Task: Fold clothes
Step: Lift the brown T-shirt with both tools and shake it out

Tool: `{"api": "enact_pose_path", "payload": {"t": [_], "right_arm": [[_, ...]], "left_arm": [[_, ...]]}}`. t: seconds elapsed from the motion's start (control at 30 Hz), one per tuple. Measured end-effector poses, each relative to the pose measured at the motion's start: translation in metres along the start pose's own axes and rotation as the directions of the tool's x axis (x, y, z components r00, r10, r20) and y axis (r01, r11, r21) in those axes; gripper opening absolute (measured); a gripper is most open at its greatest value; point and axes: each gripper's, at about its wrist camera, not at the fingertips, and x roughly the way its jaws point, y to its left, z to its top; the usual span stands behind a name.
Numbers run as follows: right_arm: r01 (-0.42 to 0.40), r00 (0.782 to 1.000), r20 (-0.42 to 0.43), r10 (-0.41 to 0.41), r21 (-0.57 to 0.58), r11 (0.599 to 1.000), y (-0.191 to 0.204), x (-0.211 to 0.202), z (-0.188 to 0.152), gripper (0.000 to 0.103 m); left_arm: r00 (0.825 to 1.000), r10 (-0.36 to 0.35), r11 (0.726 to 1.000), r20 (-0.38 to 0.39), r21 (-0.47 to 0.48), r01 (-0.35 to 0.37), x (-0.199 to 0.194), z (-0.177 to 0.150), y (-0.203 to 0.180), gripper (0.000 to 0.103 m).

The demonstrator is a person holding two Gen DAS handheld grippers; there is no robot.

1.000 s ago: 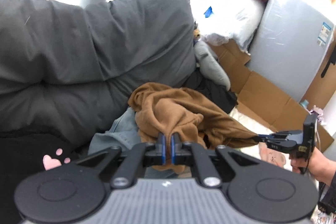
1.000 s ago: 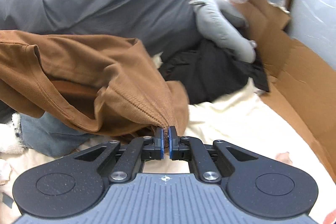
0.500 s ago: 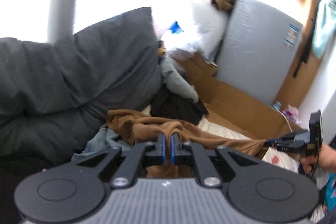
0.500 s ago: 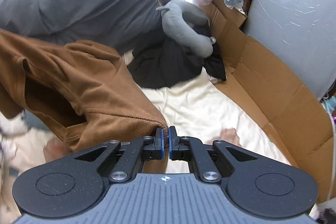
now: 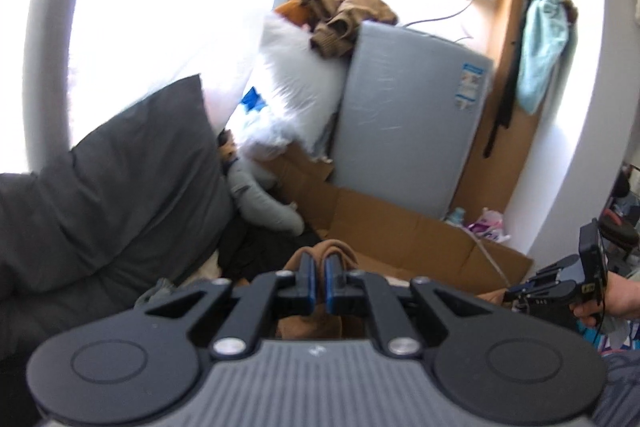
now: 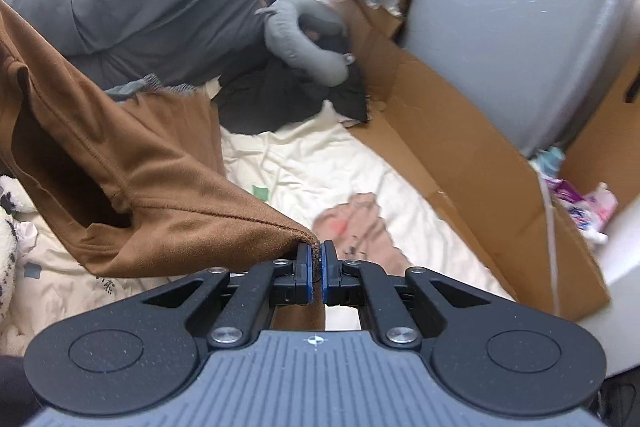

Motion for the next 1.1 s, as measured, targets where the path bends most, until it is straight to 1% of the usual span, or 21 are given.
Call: {"api": "enact_pose_path", "payload": {"t": [0.23,0.33,0.4,0.57,0.7,0.8,0.87,0.97,1.1], "right_arm": [[0.058,0.997,0.046,-0.06,0.053,0.997,-0.028,-0.077,-0.018,0.002],[0.08,0.993,0.077,-0.085,0.069,0.994,-0.039,-0.113,-0.024,0.002],[0.098,0.99,0.098,-0.106,0.079,0.992,-0.046,-0.138,-0.027,0.002],[0.144,0.974,0.159,-0.16,0.106,0.984,-0.063,-0.193,-0.032,0.002],[0.182,0.957,0.204,-0.206,0.131,0.975,-0.077,-0.235,-0.035,0.002],[0.213,0.944,0.225,-0.241,0.141,0.967,-0.084,-0.261,-0.037,0.002],[0.231,0.937,0.233,-0.259,0.142,0.963,-0.088,-0.274,-0.039,0.002],[0.242,0.934,0.23,-0.274,0.157,0.958,-0.095,-0.28,-0.043,0.002],[0.24,0.941,0.192,-0.278,0.2,0.95,-0.111,-0.259,-0.052,0.002]], "left_arm": [[0.996,-0.073,0.997,0.056,0.039,0.071,-0.026,0.021,-0.043,0.005],[0.99,-0.103,0.994,0.096,0.03,0.1,-0.04,0.032,-0.061,0.005],[0.984,-0.118,0.993,0.131,0.044,0.113,-0.051,0.04,-0.075,0.005],[0.968,-0.159,0.987,0.196,0.067,0.148,-0.068,0.066,-0.1,0.005],[0.953,-0.195,0.98,0.231,0.094,0.178,-0.077,0.084,-0.124,0.005],[0.946,-0.212,0.975,0.246,0.116,0.188,-0.08,0.089,-0.137,0.005],[0.948,-0.207,0.976,0.241,0.115,0.184,-0.074,0.088,-0.14,0.005],[0.959,-0.196,0.979,0.207,0.104,0.178,-0.054,0.082,-0.139,0.005],[0.972,-0.188,0.981,0.142,0.081,0.178,-0.016,0.066,-0.129,0.005]]}}
